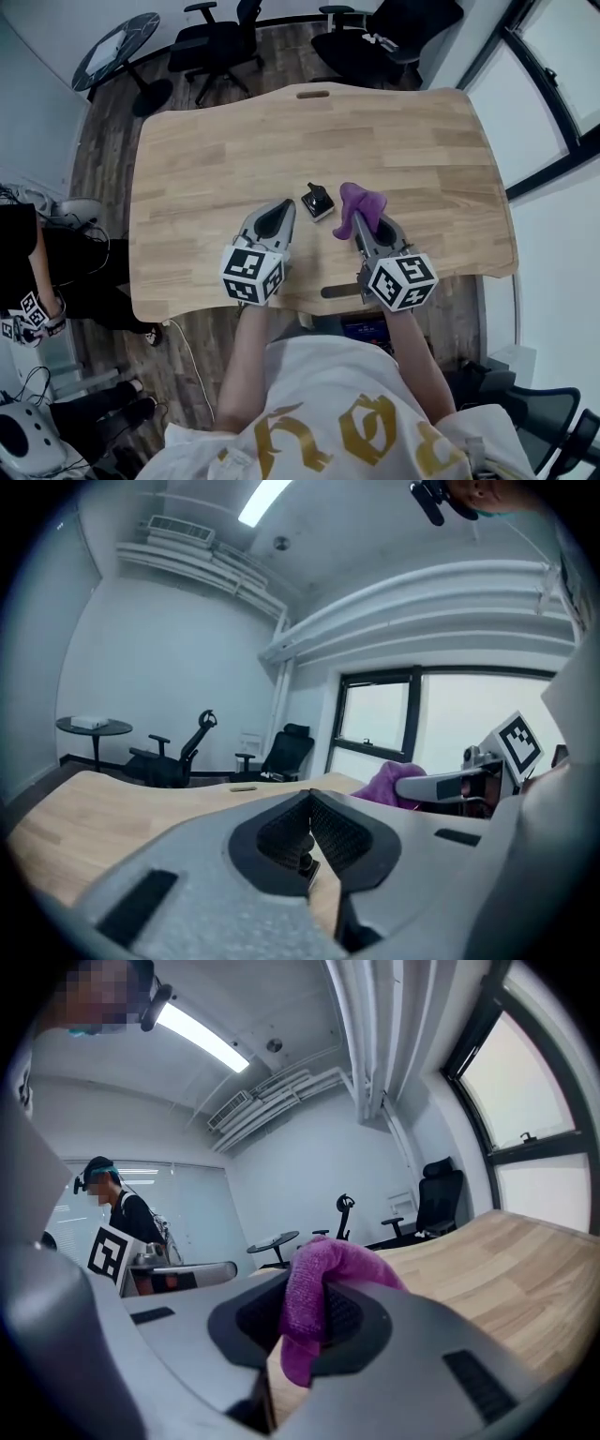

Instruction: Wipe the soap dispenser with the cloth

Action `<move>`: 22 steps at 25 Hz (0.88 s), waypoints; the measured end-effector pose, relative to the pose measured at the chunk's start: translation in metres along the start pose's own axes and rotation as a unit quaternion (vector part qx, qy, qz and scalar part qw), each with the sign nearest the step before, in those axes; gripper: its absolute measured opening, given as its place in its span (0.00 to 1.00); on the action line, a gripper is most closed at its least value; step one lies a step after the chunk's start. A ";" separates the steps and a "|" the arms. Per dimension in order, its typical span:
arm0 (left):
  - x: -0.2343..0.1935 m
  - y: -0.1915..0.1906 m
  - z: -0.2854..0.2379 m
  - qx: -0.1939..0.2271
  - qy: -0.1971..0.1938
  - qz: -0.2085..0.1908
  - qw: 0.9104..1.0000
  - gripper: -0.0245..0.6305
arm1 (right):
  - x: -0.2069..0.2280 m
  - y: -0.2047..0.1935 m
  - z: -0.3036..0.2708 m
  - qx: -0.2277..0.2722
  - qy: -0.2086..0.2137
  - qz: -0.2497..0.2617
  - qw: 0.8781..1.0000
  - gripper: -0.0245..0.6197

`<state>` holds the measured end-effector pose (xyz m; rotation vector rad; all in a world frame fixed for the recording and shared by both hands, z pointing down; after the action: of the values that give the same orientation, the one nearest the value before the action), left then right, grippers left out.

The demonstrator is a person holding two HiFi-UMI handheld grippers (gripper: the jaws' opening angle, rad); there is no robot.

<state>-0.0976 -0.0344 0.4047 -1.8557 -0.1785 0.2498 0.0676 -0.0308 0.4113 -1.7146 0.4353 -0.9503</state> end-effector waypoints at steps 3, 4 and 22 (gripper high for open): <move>0.008 0.005 0.008 0.005 0.000 -0.012 1.000 0.05 | -0.003 -0.005 0.011 0.001 -0.008 0.001 1.000 0.10; 0.010 0.006 0.010 0.008 0.003 -0.015 1.000 0.05 | -0.004 -0.005 0.013 0.002 -0.013 0.003 1.000 0.10; 0.011 0.004 0.021 0.022 0.023 -0.012 0.999 0.05 | -0.008 0.012 0.045 0.005 -0.045 0.055 0.997 0.10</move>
<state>-0.0930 -0.0131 0.3942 -1.8135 -0.1613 0.1925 0.0994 -0.0010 0.3929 -1.7001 0.4603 -0.7917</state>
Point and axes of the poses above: the fingertips, and each gripper's own axes: z backward along the fingers, x to its right, y out of its top, the point moved 3 cm from there along z, backward along the fingers, and after that the axes turned 15 degrees about y, right-handed, at the moved point
